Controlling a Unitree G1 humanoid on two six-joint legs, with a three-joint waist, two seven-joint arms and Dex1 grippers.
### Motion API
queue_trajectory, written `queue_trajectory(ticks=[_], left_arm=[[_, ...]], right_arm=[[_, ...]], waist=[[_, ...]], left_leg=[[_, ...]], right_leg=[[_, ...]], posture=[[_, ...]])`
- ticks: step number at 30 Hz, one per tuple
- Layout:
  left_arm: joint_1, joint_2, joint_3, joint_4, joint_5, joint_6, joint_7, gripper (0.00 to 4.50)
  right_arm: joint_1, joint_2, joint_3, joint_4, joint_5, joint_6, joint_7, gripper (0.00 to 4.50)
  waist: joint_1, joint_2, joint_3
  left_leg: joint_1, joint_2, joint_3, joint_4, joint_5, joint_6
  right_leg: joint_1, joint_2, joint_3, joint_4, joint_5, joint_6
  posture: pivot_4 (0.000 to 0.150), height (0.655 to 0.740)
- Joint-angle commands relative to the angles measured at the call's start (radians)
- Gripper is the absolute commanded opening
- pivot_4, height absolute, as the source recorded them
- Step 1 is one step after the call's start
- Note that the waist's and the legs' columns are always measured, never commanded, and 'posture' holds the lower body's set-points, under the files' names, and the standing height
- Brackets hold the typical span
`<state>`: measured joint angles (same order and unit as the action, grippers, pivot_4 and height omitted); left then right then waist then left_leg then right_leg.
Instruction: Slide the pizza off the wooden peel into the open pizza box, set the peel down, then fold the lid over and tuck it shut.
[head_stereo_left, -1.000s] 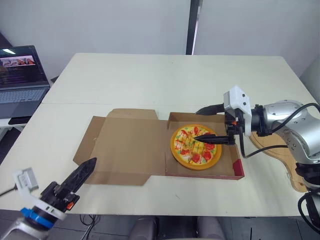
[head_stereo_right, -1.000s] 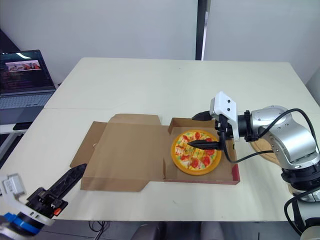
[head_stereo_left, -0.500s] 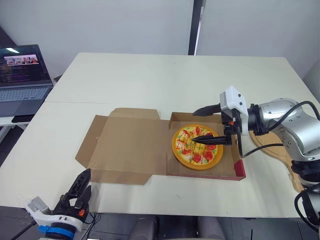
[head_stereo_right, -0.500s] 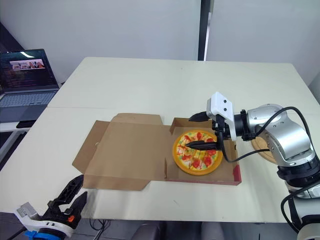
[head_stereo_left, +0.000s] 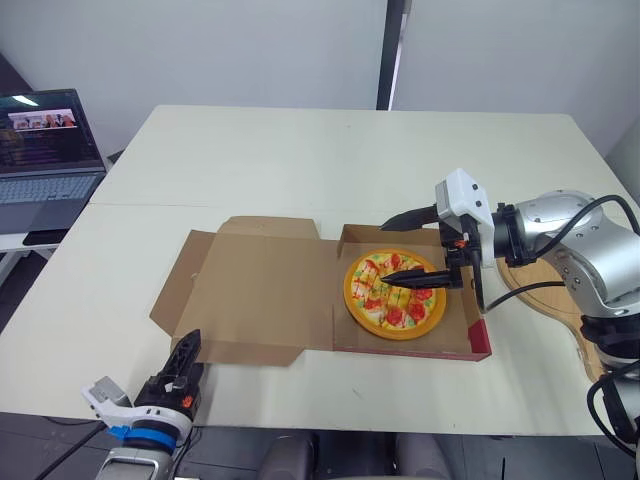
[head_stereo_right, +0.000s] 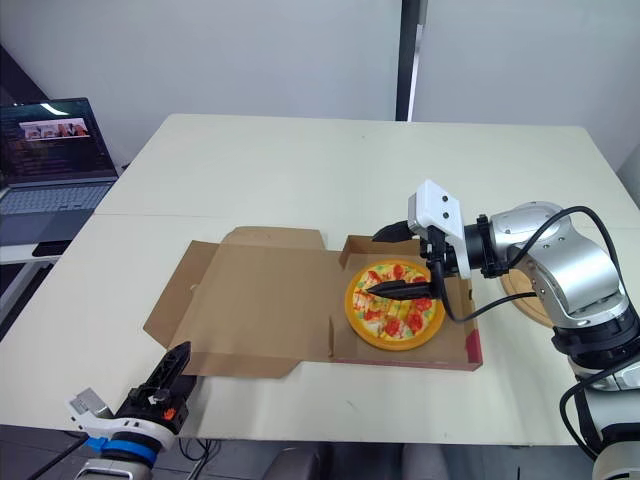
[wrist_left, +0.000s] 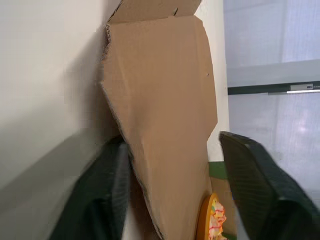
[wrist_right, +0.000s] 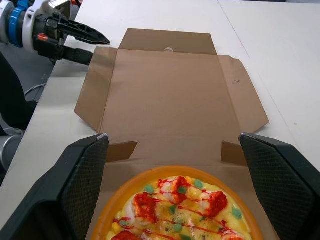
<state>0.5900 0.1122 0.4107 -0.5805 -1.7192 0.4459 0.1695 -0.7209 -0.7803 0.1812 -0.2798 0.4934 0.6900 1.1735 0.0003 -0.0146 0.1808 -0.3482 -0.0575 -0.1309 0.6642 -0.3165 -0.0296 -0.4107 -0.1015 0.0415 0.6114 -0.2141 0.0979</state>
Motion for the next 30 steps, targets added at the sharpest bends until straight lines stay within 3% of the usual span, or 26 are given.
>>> queue_trajectory(ticks=[1,5,6,17,20,23,30], left_arm=[[-0.016,-0.01,-0.012,-0.047,0.01,-0.037,0.039,1.44],[-0.009,-0.017,-0.012,-0.09,0.003,-0.071,0.08,0.18],[-0.004,-0.018,-0.012,-0.103,0.001,-0.078,0.093,0.07],[-0.01,-0.009,-0.011,-0.12,0.043,-0.117,0.101,0.07],[0.0,-0.009,-0.007,-0.108,0.051,-0.121,0.102,0.64],[0.019,0.001,-0.008,-0.093,0.047,-0.115,0.108,1.55],[0.033,0.026,-0.03,-0.066,-0.013,-0.081,0.13,1.55]], right_arm=[[-0.022,-0.001,-0.014,-0.028,0.008,0.003,0.002,4.5],[-0.023,-0.005,-0.019,-0.029,0.007,0.008,0.002,4.5],[-0.023,-0.006,-0.02,-0.028,0.006,0.008,0.001,4.5],[-0.025,0.003,-0.018,-0.023,0.002,0.006,-0.005,4.5],[-0.024,0.007,-0.019,-0.031,0.009,0.011,-0.005,4.5],[-0.024,0.008,-0.018,-0.041,0.017,0.017,-0.001,4.5],[-0.025,0.01,-0.017,-0.056,0.024,0.025,0.006,4.5]], waist=[[0.0,0.0,0.0],[0.0,0.0,0.0],[0.001,0.0,0.0],[0.001,0.0,0.0],[0.001,0.0,0.0],[0.001,0.0,0.0],[0.0,-0.001,0.0]], left_leg=[[0.0,0.0,0.0,0.0,0.0,0.0],[0.0,0.0,0.0,0.0,0.0,0.0],[0.0,0.0,0.0,0.0,0.0,0.0],[0.0,0.0,0.0,0.0,0.0,0.0],[0.0,0.0,0.0,0.0,0.0,0.0],[0.0,0.0,0.0,0.0,0.0,0.0],[0.0,0.0,0.0,0.0,0.0,0.0]], right_leg=[[0.0,0.0,0.0,0.0,0.0,0.0],[0.0,0.0,0.0,0.0,0.0,0.0],[0.0,0.0,0.0,0.0,0.0,0.0],[0.0,0.0,0.0,0.0,0.0,0.0],[0.0,0.0,0.0,0.0,0.0,0.0],[0.0,0.0,0.0,0.0,0.0,0.0],[0.0,0.0,0.0,0.0,0.0,0.0]], posture=[[0.15,0.74],[0.15,0.74],[0.15,0.74],[0.15,0.74],[0.15,0.74],[0.15,0.74],[0.15,0.74]])
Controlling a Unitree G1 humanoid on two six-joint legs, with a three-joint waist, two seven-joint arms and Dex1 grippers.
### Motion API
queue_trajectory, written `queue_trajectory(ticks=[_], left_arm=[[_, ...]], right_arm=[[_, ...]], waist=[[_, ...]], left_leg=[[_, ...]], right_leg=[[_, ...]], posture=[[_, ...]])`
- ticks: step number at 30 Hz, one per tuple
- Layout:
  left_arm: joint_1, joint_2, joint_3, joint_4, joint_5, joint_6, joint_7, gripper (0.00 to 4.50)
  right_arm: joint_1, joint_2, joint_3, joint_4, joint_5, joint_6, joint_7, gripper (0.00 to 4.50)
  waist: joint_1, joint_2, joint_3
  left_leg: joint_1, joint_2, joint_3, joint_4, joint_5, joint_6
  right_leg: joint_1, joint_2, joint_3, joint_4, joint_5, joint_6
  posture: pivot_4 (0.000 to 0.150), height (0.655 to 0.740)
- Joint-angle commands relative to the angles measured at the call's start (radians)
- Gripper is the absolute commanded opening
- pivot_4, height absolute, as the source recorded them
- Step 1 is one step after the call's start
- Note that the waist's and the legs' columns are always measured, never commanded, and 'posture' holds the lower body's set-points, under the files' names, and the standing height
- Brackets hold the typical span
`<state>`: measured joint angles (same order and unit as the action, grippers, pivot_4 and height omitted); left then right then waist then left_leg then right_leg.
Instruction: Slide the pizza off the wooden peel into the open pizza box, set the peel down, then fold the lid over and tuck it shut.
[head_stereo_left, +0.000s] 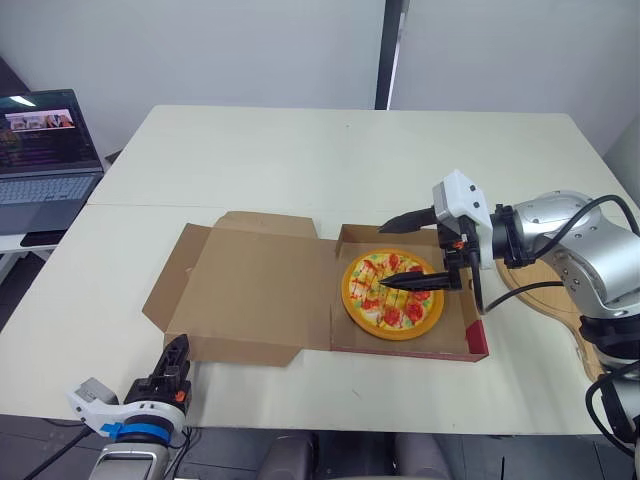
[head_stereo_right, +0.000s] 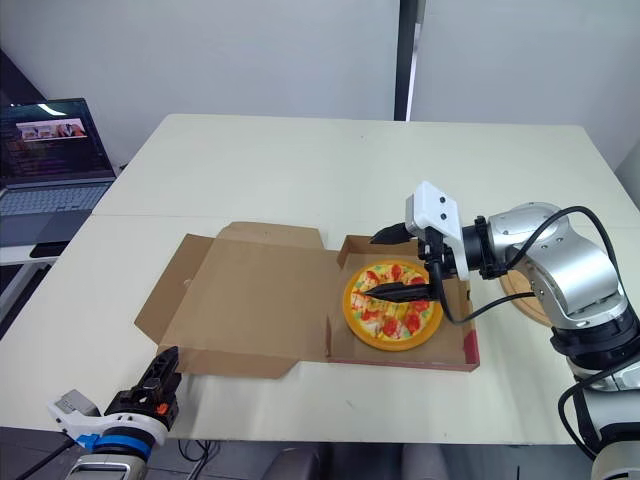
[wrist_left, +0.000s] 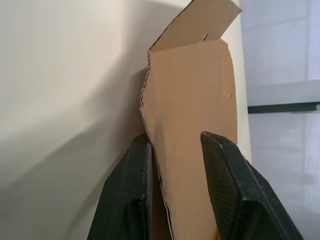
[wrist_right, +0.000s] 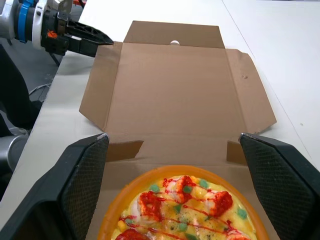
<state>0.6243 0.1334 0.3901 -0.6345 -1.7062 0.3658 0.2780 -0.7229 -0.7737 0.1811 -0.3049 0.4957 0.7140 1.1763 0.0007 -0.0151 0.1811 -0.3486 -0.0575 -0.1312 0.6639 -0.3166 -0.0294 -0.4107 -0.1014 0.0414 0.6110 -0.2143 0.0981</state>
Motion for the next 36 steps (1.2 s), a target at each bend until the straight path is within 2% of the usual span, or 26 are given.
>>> queue_trajectory(ticks=[1,8,13,26,35,36], left_arm=[[-0.008,0.001,-0.007,-0.009,-0.027,-0.007,0.025,1.55],[-0.039,0.003,0.019,0.016,-0.027,-0.028,0.027,1.55],[-0.042,-0.006,0.009,0.029,-0.014,-0.028,0.014,0.03],[-0.05,0.057,0.063,0.116,0.001,0.014,-0.127,0.03],[-0.121,0.146,0.097,0.022,-0.037,0.02,-0.095,0.03],[-0.134,0.162,0.1,0.015,-0.04,0.023,-0.091,0.0]], right_arm=[[-0.024,0.004,-0.017,-0.032,0.022,0.002,0.004,4.5],[-0.031,0.004,-0.016,-0.027,0.018,-0.002,0.013,4.5],[-0.033,0.002,-0.017,-0.022,0.013,-0.006,0.016,4.5],[-0.009,-0.01,-0.023,-0.018,-0.012,-0.05,0.023,4.5],[-0.016,-0.014,-0.037,0.074,-0.126,-0.086,-0.102,4.5],[-0.022,-0.016,-0.038,0.103,-0.152,-0.095,-0.125,4.1]], waist=[[0.0,0.0,0.0],[0.0,0.0,0.0],[0.0,0.0,0.0],[-0.001,0.0,0.0],[0.0,-0.001,0.0],[-0.001,-0.001,0.0]], left_leg=[[0.0,0.0,0.0,0.0,0.0,0.0],[0.0,0.0,0.0,0.0,0.0,0.0],[0.0,0.0,0.0,0.0,0.0,0.0],[0.0,0.0,0.0,-0.001,0.0,0.0],[0.0,0.0,-0.001,-0.001,0.0,-0.001],[0.0,0.0,-0.001,-0.001,0.0,-0.001]], right_leg=[[0.0,0.0,0.0,0.0,0.0,0.0],[0.0,0.0,0.0,0.0,0.0,0.0],[0.0,0.0,0.0,0.0,0.0,0.0],[0.0,0.0,-0.001,0.0,0.0,0.0],[-0.001,0.0,-0.001,0.0,0.0,0.0],[-0.001,0.0,0.0,0.0,0.0,0.0]], posture=[[0.15,0.74],[0.15,0.74],[0.15,0.74],[0.15,0.74],[0.15,0.74],[0.15,0.74]])
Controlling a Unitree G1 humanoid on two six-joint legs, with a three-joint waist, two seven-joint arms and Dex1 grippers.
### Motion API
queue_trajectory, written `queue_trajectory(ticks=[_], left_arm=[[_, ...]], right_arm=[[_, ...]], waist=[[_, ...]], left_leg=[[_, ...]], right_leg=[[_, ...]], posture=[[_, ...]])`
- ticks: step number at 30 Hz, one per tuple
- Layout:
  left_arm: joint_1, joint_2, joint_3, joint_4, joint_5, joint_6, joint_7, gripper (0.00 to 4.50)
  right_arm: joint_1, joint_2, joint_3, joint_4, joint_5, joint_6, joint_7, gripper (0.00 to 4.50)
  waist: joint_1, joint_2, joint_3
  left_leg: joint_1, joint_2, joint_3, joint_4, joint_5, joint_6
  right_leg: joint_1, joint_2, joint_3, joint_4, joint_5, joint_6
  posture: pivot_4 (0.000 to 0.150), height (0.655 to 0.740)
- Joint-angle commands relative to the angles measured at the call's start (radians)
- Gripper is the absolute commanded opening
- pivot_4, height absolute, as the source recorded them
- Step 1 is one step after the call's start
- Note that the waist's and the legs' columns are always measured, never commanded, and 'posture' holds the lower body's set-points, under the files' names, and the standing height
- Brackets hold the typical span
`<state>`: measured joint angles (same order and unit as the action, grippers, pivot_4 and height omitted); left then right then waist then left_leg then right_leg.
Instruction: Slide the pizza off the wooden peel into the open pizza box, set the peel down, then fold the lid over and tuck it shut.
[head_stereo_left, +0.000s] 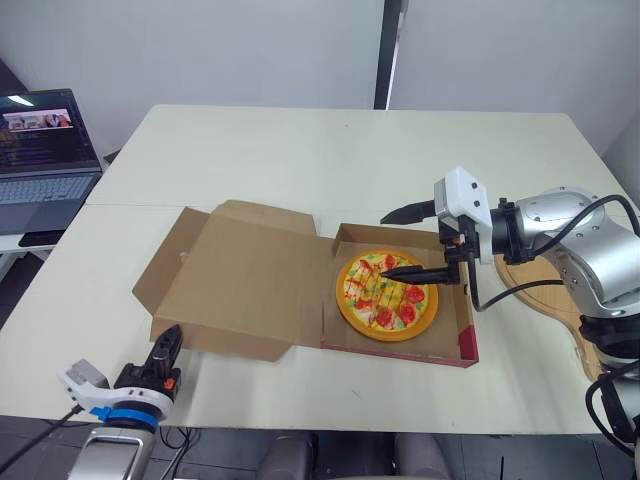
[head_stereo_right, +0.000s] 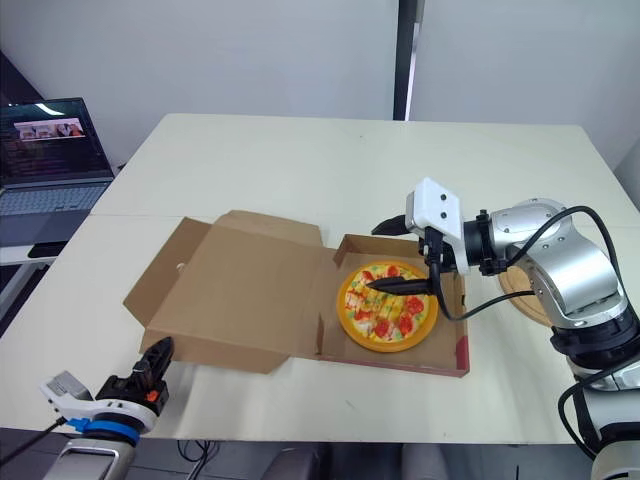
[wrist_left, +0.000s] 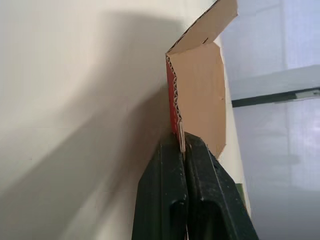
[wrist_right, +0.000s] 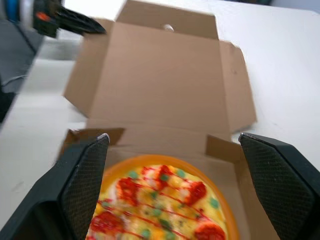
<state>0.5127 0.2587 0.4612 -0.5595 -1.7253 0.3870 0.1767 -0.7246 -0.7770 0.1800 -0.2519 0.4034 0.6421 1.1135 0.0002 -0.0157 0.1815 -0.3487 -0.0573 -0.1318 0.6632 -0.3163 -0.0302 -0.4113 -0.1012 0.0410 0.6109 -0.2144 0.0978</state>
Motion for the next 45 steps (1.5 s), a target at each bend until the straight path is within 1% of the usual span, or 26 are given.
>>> queue_trajectory(ticks=[1,4,9,12,16,20,23,29,32,39,45], left_arm=[[-0.042,0.052,0.033,-0.066,-0.03,0.0,0.021,0.0],[-0.093,0.119,0.052,-0.054,-0.049,0.015,0.017,0.0],[-0.15,0.217,0.072,0.013,-0.027,0.059,-0.031,0.0],[-0.191,0.257,0.076,0.068,-0.006,0.084,-0.061,0.0],[-0.256,0.311,0.082,0.135,0.016,0.125,-0.104,0.0],[-0.349,0.372,0.084,0.225,0.052,0.169,-0.159,0.0],[-0.429,0.424,0.078,0.299,0.091,0.211,-0.215,0.0],[-0.587,0.504,0.07,0.395,0.141,0.299,-0.341,0.0],[-0.634,0.535,0.07,0.405,0.145,0.35,-0.407,0.0],[-0.69,0.605,0.075,0.368,0.137,0.456,-0.544,0.0],[-0.787,0.631,0.08,0.392,0.141,0.483,-0.588,0.0]], right_arm=[[-0.025,-0.02,-0.035,0.083,-0.095,-0.044,-0.086,3.91],[-0.04,-0.037,-0.01,0.195,-0.216,-0.119,-0.151,2.92],[-0.092,-0.037,0.106,0.441,-0.459,-0.329,-0.227,1.07],[-0.13,-0.008,0.144,0.574,-0.54,-0.41,-0.255,0.02],[-0.168,0.025,0.178,0.72,-0.605,-0.489,-0.248,0.02],[-0.162,0.023,0.2,0.763,-0.627,-0.529,-0.164,0.02],[-0.135,0.007,0.198,0.712,-0.62,-0.528,-0.089,0.02],[-0.066,-0.014,0.173,0.567,-0.584,-0.469,0.019,0.02],[-0.032,-0.017,0.158,0.499,-0.575,-0.428,0.041,0.02],[0.036,-0.035,0.131,0.375,-0.539,-0.356,0.074,0.02],[0.102,-0.063,0.104,0.267,-0.495,-0.298,0.104,0.02]], waist=[[0.0,0.0,0.0],[0.001,0.0,0.0],[-0.004,0.0,0.0],[-0.007,0.0,0.0],[-0.008,0.0,0.0],[-0.007,0.0,0.0],[-0.009,0.0,0.0],[-0.01,0.0,0.0],[-0.012,0.0,0.0],[-0.025,0.0,0.0],[-0.025,0.0,0.0]], left_leg=[[0.0,0.0,0.0,0.0,0.0,0.0],[0.0,0.0,0.0,0.0,0.001,-0.001],[0.0,0.0,0.002,-0.001,0.002,-0.004],[0.0,0.0,0.002,-0.001,0.003,-0.005],[-0.001,0.0,0.002,-0.001,0.003,-0.005],[-0.003,0.0,0.001,-0.001,0.003,-0.005],[-0.009,0.0,0.0,-0.001,0.004,-0.007],[-0.012,0.0,-0.001,-0.001,0.004,-0.007],[-0.013,0.0,-0.002,-0.001,0.004,-0.007],[-0.013,0.0,-0.002,-0.001,0.004,-0.007],[-0.013,0.0,-0.003,-0.001,0.004,-0.007]], right_leg=[[0.0,0.0,0.0,0.0,0.0,0.0],[0.0,0.0,0.0,0.0,0.0,0.0],[-0.001,0.0,0.001,0.0,0.0,0.0],[-0.002,0.0,0.001,0.0,0.0,0.0],[-0.004,0.001,0.001,0.0,0.0,-0.001],[-0.006,0.001,0.001,0.0,0.001,-0.002],[-0.011,0.001,0.001,0.001,0.002,-0.002],[-0.014,0.002,0.0,0.001,0.003,-0.003],[-0.014,0.002,0.0,0.001,0.003,-0.003],[-0.015,0.002,0.0,0.001,0.003,-0.003],[-0.014,0.002,-0.001,0.002,0.003,-0.003]], posture=[[0.15,0.74],[0.15,0.74],[0.15,0.74],[0.15,0.74],[0.15,0.74],[0.15,0.74],[0.15,0.74],[0.15,0.74],[0.15,0.74],[0.15,0.74],[0.15,0.74]])
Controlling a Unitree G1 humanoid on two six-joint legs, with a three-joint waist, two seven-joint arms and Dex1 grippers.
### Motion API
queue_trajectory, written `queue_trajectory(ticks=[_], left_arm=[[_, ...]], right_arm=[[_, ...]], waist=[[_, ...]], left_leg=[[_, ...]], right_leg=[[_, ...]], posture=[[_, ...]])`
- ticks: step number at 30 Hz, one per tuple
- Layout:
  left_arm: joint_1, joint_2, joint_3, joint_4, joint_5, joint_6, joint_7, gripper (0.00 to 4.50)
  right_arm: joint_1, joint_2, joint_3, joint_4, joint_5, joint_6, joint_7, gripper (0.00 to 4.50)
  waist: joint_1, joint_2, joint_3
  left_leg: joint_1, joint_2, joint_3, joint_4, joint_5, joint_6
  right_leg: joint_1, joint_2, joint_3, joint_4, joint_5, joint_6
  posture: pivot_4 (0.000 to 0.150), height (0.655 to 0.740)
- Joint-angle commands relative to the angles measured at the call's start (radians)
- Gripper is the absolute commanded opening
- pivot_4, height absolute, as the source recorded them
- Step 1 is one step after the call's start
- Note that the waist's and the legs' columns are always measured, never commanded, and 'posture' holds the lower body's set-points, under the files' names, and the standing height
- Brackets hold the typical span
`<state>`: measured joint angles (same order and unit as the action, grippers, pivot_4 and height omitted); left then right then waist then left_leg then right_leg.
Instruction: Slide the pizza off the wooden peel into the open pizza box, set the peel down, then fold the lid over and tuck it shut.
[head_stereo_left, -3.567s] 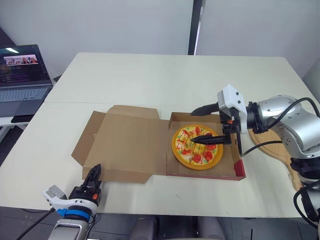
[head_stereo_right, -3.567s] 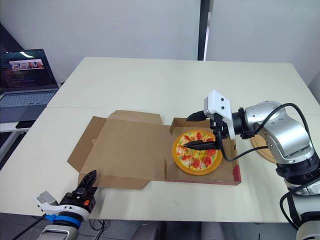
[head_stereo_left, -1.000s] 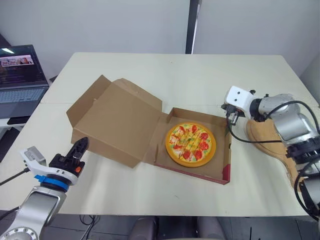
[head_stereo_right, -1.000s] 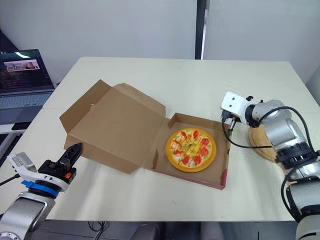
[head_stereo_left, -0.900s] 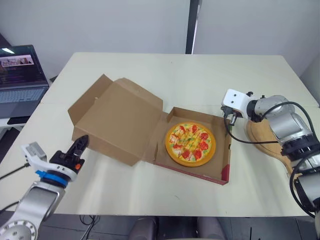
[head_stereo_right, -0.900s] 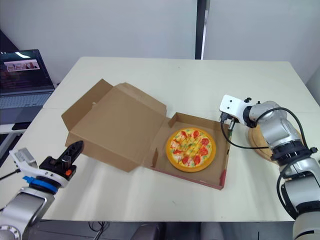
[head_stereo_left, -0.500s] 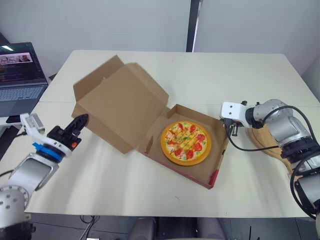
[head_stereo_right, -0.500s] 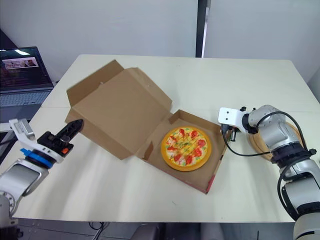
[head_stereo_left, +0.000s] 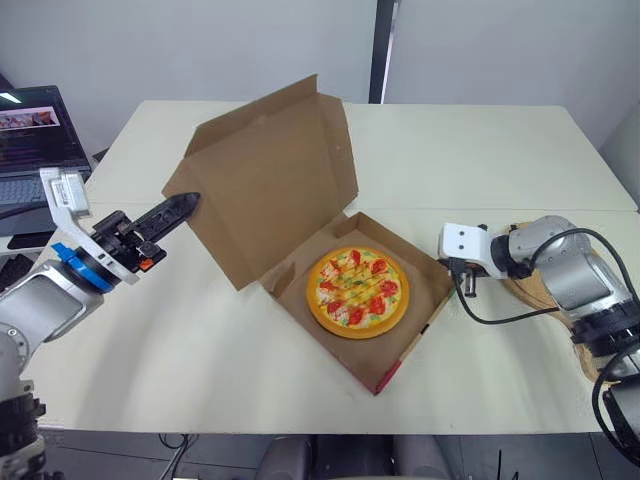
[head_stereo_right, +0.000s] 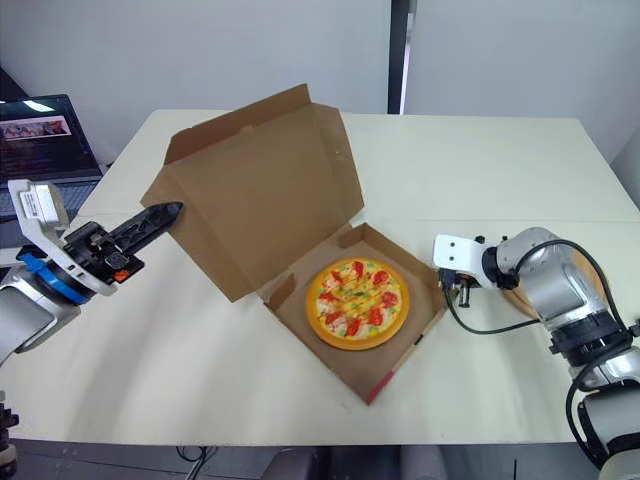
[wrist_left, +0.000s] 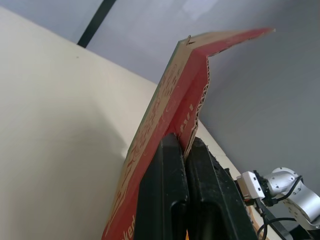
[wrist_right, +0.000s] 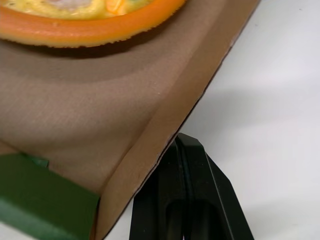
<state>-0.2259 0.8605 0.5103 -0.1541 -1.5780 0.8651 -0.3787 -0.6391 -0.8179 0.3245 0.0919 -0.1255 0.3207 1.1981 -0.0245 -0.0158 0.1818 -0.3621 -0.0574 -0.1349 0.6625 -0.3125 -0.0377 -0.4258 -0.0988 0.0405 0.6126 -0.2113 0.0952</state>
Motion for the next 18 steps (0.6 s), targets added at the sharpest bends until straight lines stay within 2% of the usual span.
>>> queue_trajectory(ticks=[1,11,18], left_arm=[[-0.06,0.033,0.031,-0.011,-0.003,0.013,-0.041,0.0],[-0.148,0.038,-0.004,0.008,0.062,0.065,-0.115,0.0],[-0.28,0.01,-0.124,0.157,0.297,0.012,-0.261,0.0]], right_arm=[[0.028,-0.025,-0.046,-0.1,0.043,0.038,0.023,0.02],[0.114,-0.035,-0.1,-0.271,0.164,0.208,0.038,0.02],[0.186,-0.051,-0.132,-0.42,0.265,0.344,0.027,0.02]], waist=[[-0.001,0.0,0.0],[-0.004,0.0,0.0],[-0.003,0.0,0.0]], left_leg=[[0.0,0.0,0.0,0.0,0.0,0.0],[0.0,0.0,0.0,0.0,0.0,0.0],[0.0,0.0,0.0,0.001,0.0,0.0]], right_leg=[[0.0,0.0,0.0,0.0,0.0,0.0],[-0.001,0.0,0.0,0.001,0.0,0.0],[0.0,0.0,0.0,0.001,0.0,0.0]], posture=[[0.15,0.74],[0.15,0.74],[0.15,0.74]])
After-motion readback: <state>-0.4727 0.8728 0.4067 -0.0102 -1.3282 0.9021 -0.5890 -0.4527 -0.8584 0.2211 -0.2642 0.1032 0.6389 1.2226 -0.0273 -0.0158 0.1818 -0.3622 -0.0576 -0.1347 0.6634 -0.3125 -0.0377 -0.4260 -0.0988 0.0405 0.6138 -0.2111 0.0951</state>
